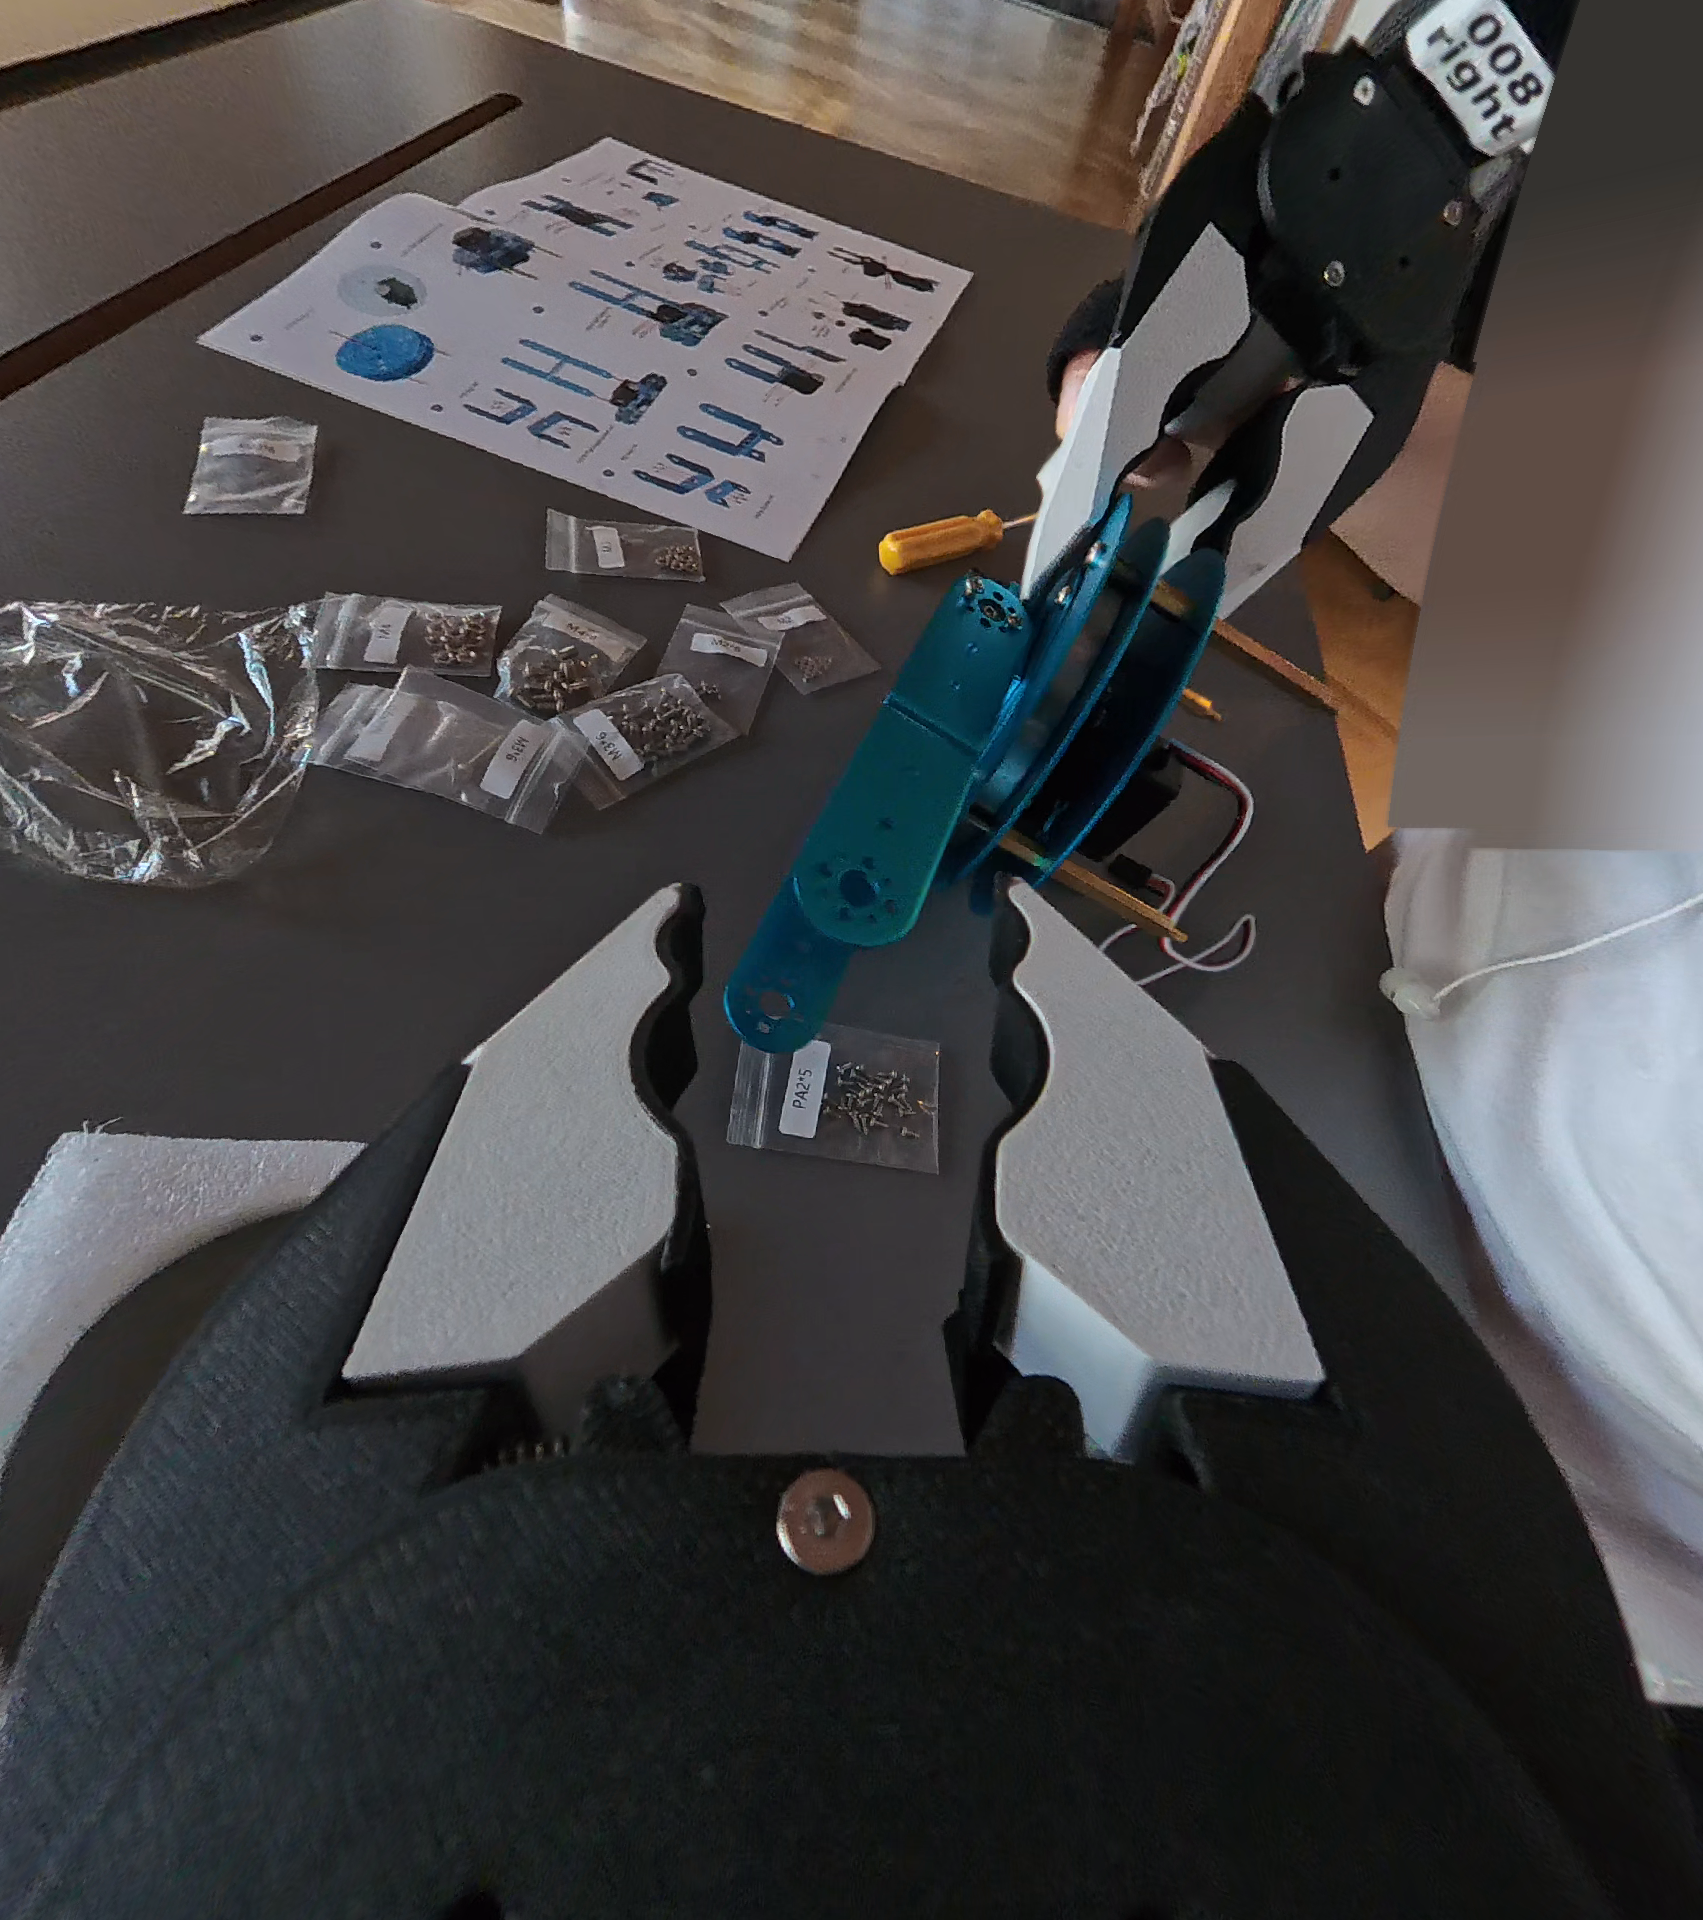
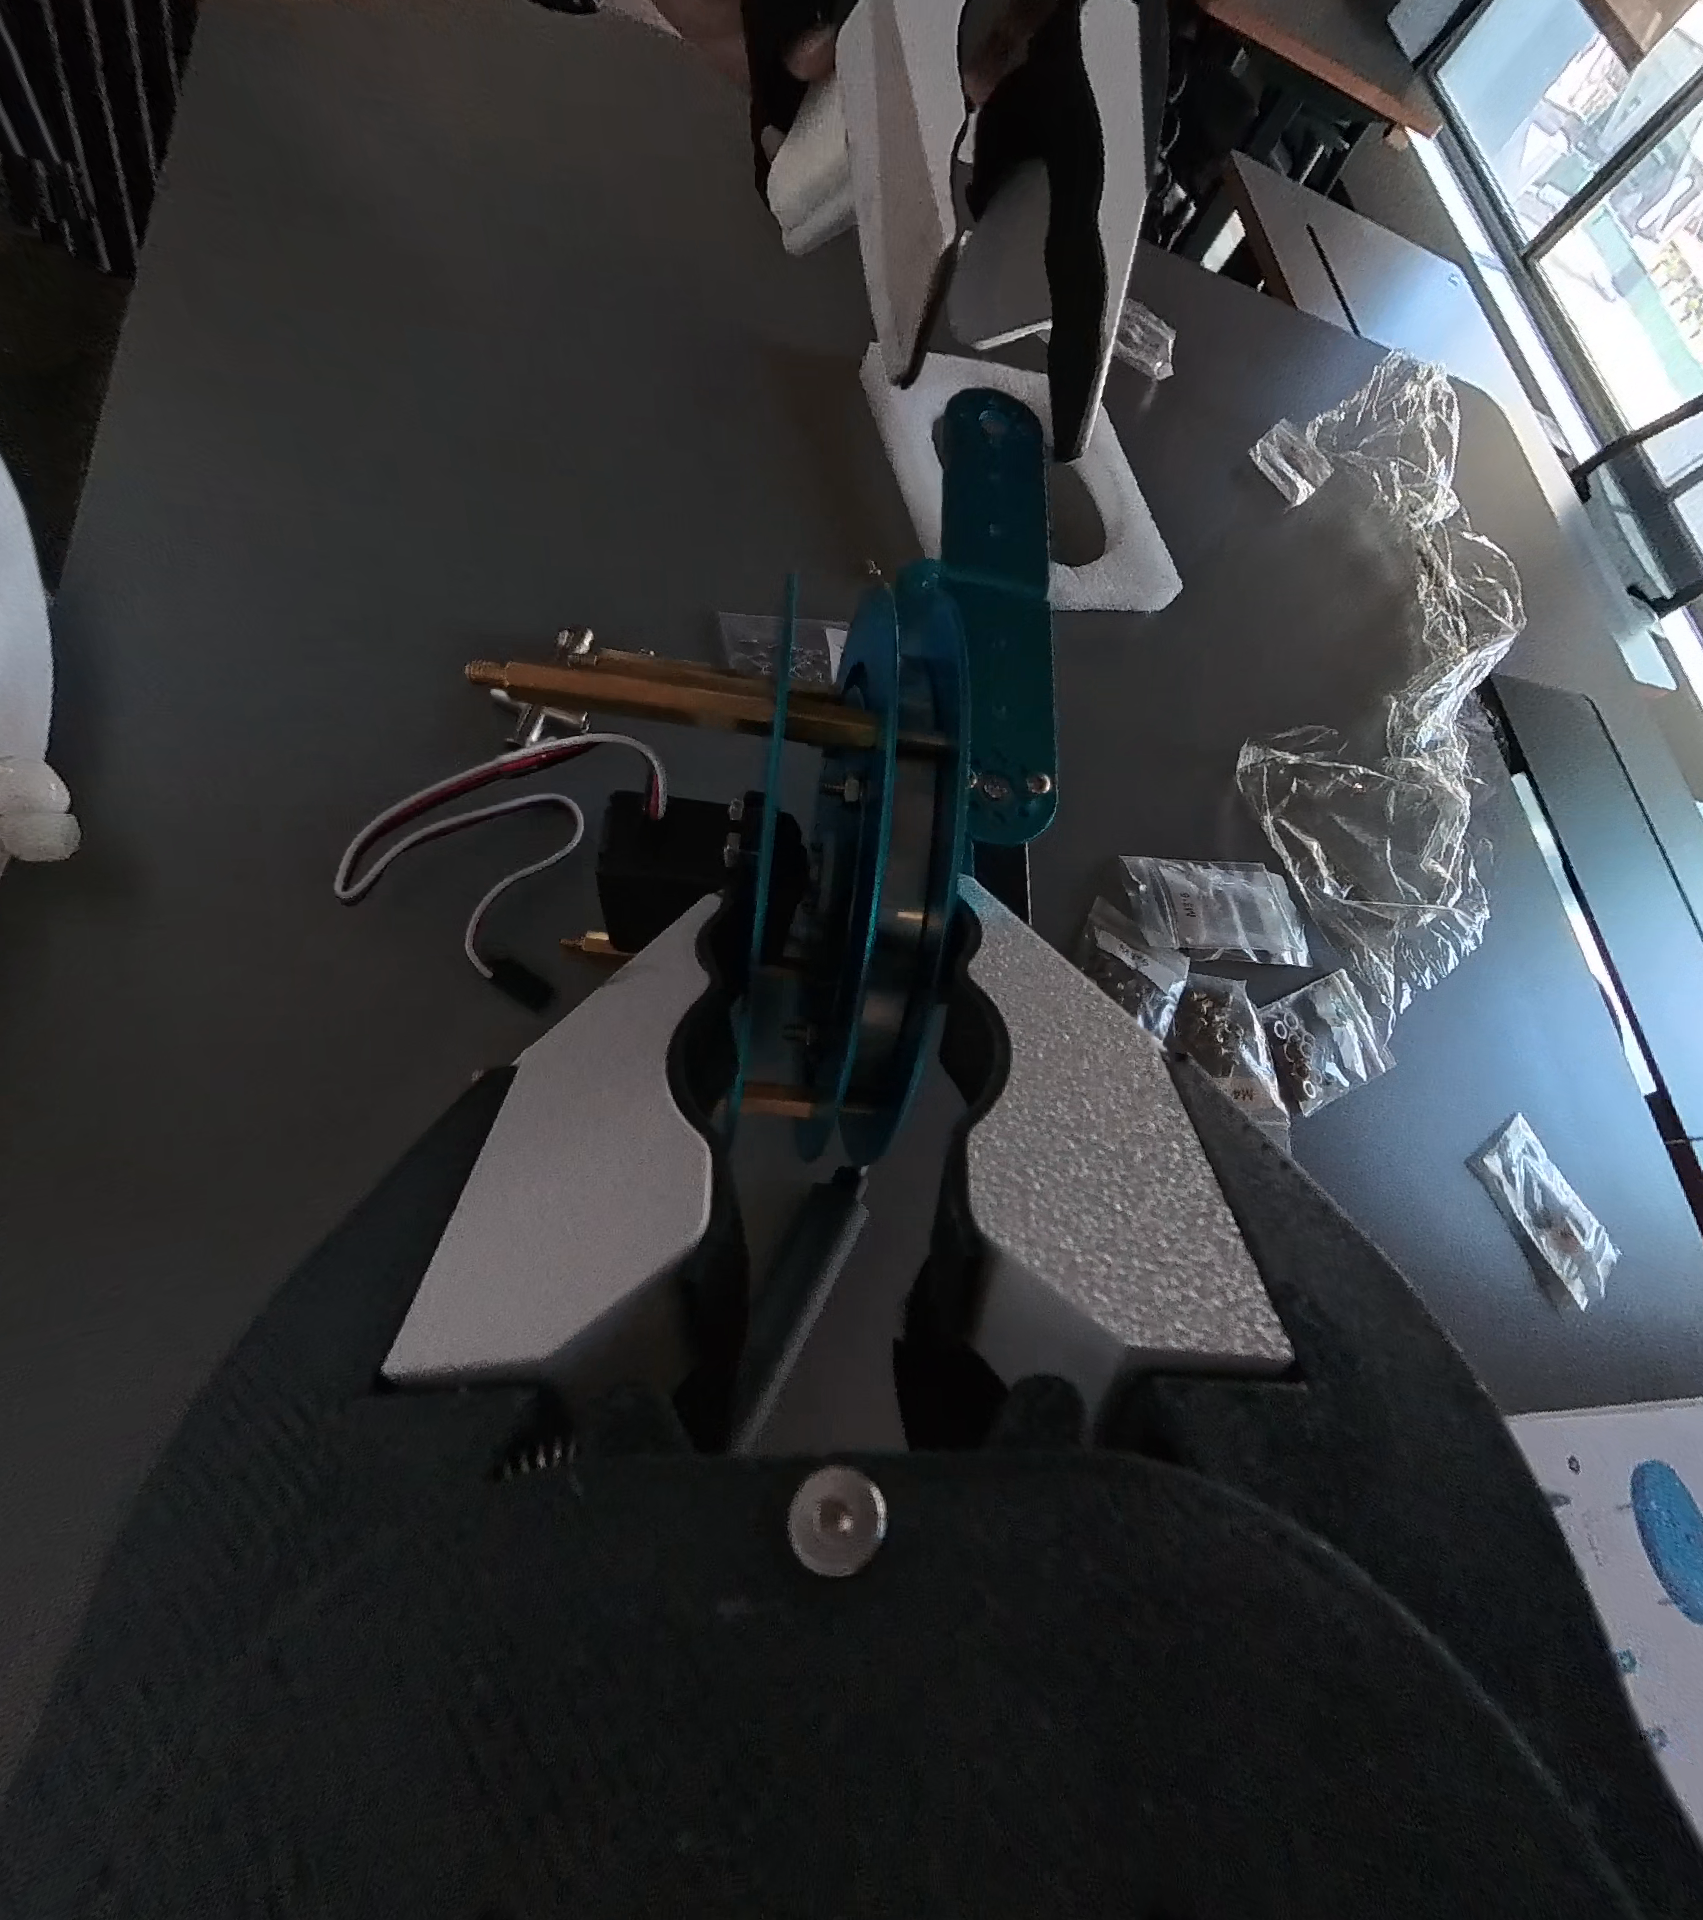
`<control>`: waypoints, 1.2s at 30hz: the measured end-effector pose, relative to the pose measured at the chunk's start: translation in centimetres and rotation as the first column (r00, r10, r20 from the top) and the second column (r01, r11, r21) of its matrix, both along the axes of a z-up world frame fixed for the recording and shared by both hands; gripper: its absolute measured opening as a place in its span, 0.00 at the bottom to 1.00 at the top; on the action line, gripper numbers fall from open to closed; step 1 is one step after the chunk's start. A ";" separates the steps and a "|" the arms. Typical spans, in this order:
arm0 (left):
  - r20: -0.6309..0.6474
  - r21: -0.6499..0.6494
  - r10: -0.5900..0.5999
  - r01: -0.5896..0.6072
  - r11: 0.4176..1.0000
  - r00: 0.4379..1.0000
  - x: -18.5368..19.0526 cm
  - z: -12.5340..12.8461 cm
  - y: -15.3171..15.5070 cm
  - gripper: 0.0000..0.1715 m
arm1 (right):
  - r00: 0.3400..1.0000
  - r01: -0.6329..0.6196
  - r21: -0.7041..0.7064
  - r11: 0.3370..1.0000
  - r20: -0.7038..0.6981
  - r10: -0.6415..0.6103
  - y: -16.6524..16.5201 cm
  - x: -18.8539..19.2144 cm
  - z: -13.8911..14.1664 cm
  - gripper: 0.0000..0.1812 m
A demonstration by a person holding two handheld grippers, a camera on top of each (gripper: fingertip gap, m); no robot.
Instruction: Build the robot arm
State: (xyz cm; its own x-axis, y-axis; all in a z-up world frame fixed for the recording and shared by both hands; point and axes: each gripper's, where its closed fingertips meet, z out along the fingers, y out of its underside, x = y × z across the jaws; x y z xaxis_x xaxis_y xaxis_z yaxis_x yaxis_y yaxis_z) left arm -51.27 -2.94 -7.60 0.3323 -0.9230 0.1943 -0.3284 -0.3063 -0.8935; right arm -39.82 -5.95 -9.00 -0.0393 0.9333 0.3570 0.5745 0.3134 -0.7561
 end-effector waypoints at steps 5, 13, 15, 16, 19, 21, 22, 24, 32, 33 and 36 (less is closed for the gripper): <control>0.005 -0.006 0.020 -0.020 1.000 1.000 0.7 -0.2 0.1 0.31 | 0.998 -0.069 -0.009 0.998 0.004 0.069 0.1 0.2 0.0 0.19; 0.024 -0.046 -0.006 0.007 0.999 1.000 2.3 -1.7 -1.5 0.16 | 0.995 -0.103 0.002 0.995 -0.018 0.103 0.2 0.4 -0.1 0.20; 0.035 -0.041 -0.005 0.006 0.999 0.999 2.5 -1.9 -1.5 0.14 | 0.995 -0.098 0.009 0.995 -0.014 0.098 0.2 0.5 -0.1 0.20; 0.044 -0.037 -0.004 0.005 0.999 0.999 2.6 -1.8 -1.4 0.13 | 0.995 -0.096 0.017 0.995 -0.009 0.096 0.2 0.5 -0.1 0.20; 0.064 -0.029 0.011 -0.010 1.000 0.998 2.5 -1.4 -0.9 0.16 | 0.996 -0.084 0.029 0.996 0.009 0.084 0.3 0.5 -0.1 0.20; 0.098 -0.013 0.019 -0.018 1.000 0.995 2.4 -0.7 -0.4 0.18 | 0.997 -0.075 0.028 0.997 0.021 0.075 0.5 0.5 -0.1 0.20; 0.114 -0.007 0.018 -0.018 1.000 0.993 2.3 -0.3 -0.3 0.18 | 0.997 -0.071 0.024 0.997 0.025 0.071 0.5 0.4 -0.1 0.20; 0.128 -0.005 0.011 -0.010 1.000 0.992 2.1 -0.1 -0.3 0.17 | 0.996 -0.077 0.016 0.997 0.035 0.077 0.4 0.2 0.0 0.20; 0.154 0.000 -0.045 0.046 0.999 0.987 1.7 -0.7 -1.4 0.16 | 0.992 -0.106 0.020 0.994 0.071 0.105 0.0 -0.6 0.1 0.20; 0.154 0.005 -0.047 0.047 0.999 0.987 1.6 -0.7 -1.6 0.16 | 0.992 -0.105 0.019 0.994 0.073 0.103 0.0 -0.7 0.1 0.20; 0.149 0.019 -0.050 0.047 0.999 0.988 1.6 -0.8 -1.8 0.19 | 0.993 -0.097 0.023 0.995 0.074 0.095 0.0 -0.7 0.1 0.20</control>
State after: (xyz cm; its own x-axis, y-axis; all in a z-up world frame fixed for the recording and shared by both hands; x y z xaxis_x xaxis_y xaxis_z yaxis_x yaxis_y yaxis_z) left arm -49.65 -4.77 -8.38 0.2552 -0.9406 0.2238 -0.2049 -0.2788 -0.9382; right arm -40.54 -5.93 -8.93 -0.1555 0.9143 0.3741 0.5941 0.3891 -0.7040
